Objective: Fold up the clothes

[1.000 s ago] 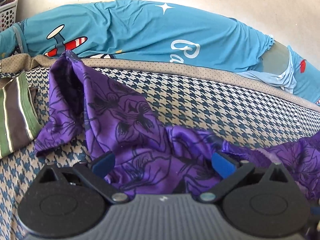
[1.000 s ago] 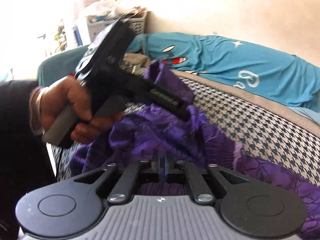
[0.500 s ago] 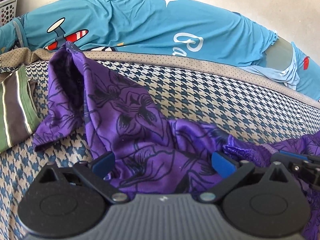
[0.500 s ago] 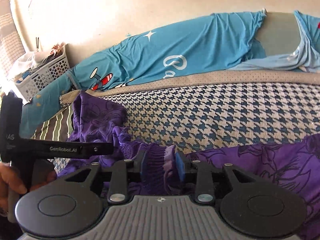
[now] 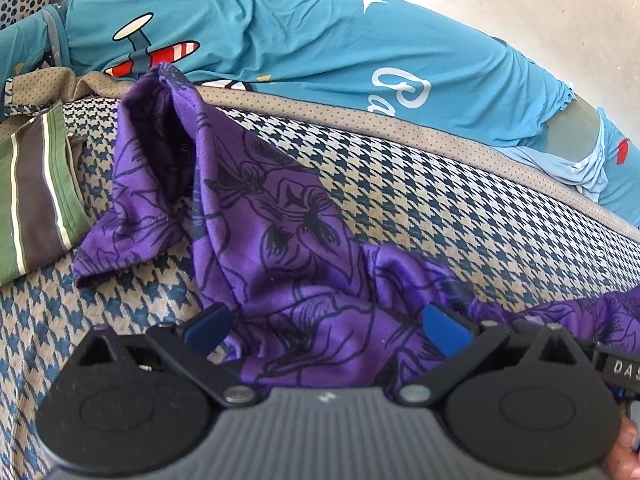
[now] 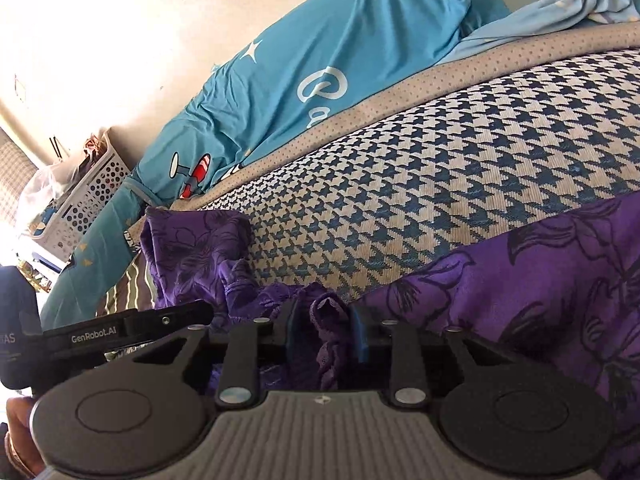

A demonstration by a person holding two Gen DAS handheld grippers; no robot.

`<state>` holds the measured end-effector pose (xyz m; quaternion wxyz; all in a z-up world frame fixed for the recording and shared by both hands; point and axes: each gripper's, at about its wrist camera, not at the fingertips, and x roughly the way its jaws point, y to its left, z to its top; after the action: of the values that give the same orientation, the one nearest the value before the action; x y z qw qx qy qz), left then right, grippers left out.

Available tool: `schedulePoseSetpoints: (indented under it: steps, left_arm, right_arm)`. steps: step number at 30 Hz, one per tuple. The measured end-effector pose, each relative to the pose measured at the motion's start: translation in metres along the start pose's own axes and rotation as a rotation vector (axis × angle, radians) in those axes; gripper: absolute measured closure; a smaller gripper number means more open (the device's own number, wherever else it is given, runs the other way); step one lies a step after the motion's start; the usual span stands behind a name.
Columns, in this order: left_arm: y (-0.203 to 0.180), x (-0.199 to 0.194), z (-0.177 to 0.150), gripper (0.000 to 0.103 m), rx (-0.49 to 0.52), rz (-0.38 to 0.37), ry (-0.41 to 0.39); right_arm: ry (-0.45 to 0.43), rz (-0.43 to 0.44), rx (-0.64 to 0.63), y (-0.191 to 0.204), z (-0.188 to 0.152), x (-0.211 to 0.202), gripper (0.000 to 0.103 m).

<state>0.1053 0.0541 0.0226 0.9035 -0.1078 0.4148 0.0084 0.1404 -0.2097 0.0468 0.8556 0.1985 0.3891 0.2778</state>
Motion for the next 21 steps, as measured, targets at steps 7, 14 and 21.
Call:
schedulePoseSetpoints:
  steps: [7,14,21]
  left_arm:
    - [0.01,-0.009,0.011,0.0,-0.041,-0.004,-0.049]
    - [0.009,-0.016,0.015,0.0,-0.041,-0.034,-0.064]
    - [-0.002,-0.016,0.009,0.0,0.013,-0.061,-0.05]
  right_arm:
    - [-0.017,0.023,-0.354,0.055,-0.018,-0.017,0.096]
    - [0.023,0.064,-0.688,0.1,-0.062,-0.031,0.096]
    - [0.076,0.092,-0.835,0.115,-0.094,-0.032,0.099]
